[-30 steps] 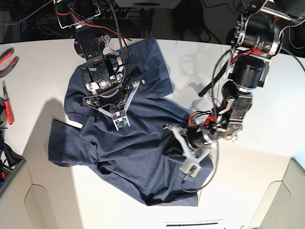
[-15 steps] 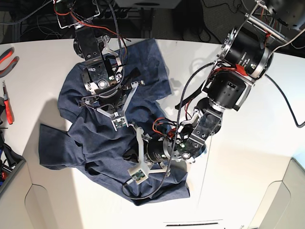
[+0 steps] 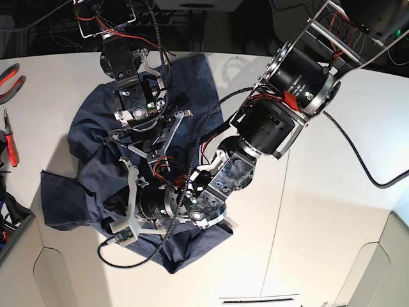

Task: Layout the t-shirt on the table in an organized manner, then fold the t-shirt properly
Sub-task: 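Drag the grasped hem with the left gripper toward the right gripper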

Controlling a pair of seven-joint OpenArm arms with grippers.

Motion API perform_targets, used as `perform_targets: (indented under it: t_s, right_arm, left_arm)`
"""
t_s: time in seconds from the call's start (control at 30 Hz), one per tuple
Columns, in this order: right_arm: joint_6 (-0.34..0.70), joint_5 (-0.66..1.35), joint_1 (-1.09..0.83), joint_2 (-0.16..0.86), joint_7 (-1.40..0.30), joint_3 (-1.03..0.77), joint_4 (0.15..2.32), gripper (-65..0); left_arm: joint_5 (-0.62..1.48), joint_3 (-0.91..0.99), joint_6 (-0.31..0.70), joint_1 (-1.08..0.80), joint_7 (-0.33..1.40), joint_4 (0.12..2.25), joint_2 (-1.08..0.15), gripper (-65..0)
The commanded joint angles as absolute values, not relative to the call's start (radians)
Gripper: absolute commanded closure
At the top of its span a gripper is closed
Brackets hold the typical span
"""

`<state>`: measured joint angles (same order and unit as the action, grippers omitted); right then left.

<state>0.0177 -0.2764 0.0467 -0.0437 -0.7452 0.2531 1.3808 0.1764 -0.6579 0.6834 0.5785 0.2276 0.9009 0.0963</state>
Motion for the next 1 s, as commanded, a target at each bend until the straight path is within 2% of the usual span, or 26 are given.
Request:
perform_targets:
  t_s: [0.0, 0.03, 0.1, 0.17, 0.3, 0.77, 0.97]
  right_arm:
    - [0.03, -0.263, 0.049, -0.044, -0.764, 0.254, 1.383, 0.0]
    - [0.03, -0.263, 0.042, -0.042, -0.761, 0.254, 1.383, 0.0]
    - [0.029, -0.263, 0.031, -0.042, -0.755, 0.254, 1.383, 0.0]
    - [0.03, -0.263, 0.021, -0.042, -0.748, 0.254, 1.383, 0.0]
    - [0.029, -0.263, 0.019, -0.042, -0.743, 0.254, 1.383, 0.0]
    - [0.029, -0.266, 0.02, -0.042, -0.729, 0.254, 1.383, 0.0]
    - [0.029, -0.266, 0.019, -0.042, -0.729, 0.254, 1.383, 0.0]
  left_arm:
    - [0.189, -0.669, 0.698, 0.616, 0.206, 0.917, 0.098, 0.0]
    - [0.189, -0.677, 0.698, 0.621, 0.207, 0.917, 0.095, -3.2]
    - [0.186, -0.679, 0.698, 0.623, 0.208, 0.917, 0.086, -14.7]
    - [0.191, -0.678, 0.698, 0.623, 0.21, 0.917, 0.074, -19.2]
    - [0.229, -0.672, 0.605, 0.624, 0.209, 0.919, 0.036, -19.2]
    - [0.378, -0.236, 0.593, 0.592, 0.278, 0.95, -0.112, -19.2]
    - [0.348, -0.227, 0.462, 0.554, 0.284, 0.949, -0.194, -19.2]
